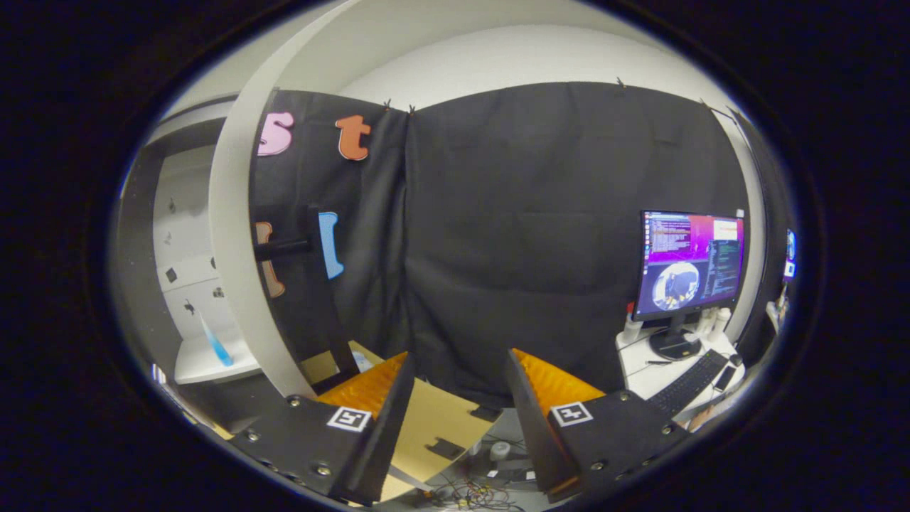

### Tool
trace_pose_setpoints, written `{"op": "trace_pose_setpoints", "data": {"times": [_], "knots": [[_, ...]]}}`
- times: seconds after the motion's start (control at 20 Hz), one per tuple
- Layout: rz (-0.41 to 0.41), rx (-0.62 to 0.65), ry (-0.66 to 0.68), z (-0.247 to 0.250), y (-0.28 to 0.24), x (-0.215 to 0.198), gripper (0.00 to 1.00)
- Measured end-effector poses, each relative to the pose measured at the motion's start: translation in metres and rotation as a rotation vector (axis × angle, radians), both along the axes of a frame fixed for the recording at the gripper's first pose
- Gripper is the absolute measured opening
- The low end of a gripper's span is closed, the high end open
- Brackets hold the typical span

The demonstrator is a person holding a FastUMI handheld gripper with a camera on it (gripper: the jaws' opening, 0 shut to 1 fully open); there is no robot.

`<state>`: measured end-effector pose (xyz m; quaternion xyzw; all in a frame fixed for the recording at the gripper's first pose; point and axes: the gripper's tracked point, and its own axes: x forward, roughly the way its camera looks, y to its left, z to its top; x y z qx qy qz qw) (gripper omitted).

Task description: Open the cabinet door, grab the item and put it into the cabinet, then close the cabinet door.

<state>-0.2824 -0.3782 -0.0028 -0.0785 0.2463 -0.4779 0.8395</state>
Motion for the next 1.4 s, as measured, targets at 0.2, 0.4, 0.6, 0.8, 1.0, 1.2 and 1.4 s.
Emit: {"op": "trace_pose_setpoints", "data": {"times": [0.2,0.4,0.6,0.8,1.0,1.2,1.4], "knots": [[0.093,0.01,0.038,-0.001,0.009,0.01,0.77],[0.181,0.063,0.048,-0.007,0.026,0.015,0.77],[0.255,0.107,0.055,-0.014,0.052,0.02,0.77],[0.342,0.17,0.055,-0.022,0.079,0.025,0.76],[0.401,0.223,0.049,-0.032,0.104,0.033,0.77],[0.451,0.28,0.044,-0.038,0.12,0.038,0.77],[0.522,0.361,0.034,-0.051,0.144,0.052,0.77]]}}
